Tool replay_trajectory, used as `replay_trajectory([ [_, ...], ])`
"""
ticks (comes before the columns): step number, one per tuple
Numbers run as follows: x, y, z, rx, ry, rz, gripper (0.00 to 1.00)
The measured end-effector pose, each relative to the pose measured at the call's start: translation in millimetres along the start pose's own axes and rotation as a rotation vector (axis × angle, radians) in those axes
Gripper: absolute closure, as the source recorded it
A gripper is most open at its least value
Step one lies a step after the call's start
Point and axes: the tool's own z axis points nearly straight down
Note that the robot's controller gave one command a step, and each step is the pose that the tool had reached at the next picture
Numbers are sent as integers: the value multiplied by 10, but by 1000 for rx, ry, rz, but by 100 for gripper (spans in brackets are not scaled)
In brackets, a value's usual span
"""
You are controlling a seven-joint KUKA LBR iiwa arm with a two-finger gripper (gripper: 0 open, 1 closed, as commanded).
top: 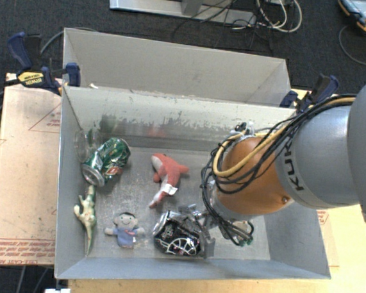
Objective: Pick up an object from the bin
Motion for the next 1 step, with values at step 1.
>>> replay_trajectory([
  [1, -553, 85, -1, 0, -6, -298, 100],
])
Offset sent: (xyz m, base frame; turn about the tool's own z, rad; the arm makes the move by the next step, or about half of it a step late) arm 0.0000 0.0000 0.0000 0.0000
